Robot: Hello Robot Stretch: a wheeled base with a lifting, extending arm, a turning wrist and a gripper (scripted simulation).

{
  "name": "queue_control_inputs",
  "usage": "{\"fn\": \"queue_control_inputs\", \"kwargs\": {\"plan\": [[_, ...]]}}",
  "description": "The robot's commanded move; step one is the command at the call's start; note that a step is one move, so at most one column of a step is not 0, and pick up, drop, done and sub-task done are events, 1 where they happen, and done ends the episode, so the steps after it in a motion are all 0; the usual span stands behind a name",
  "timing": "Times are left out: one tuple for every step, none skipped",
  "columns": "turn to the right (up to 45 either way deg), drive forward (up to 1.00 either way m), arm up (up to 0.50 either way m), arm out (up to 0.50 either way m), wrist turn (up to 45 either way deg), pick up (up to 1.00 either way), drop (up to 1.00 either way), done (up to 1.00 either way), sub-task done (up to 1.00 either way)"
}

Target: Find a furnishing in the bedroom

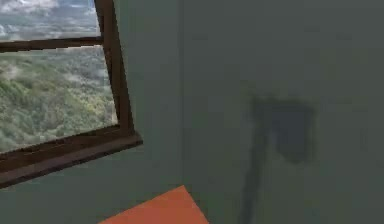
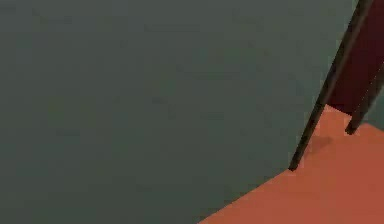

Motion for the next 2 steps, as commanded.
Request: {"fn": "queue_control_inputs", "kwargs": {"plan": [[45.0, 0.00, 0.00, 0.00, 0.0, 0.00, 0.00, 0.00, 0.00], [45.0, 0.00, 0.00, 0.00, 0.0, 0.00, 0.00, 0.00, 0.00]]}}
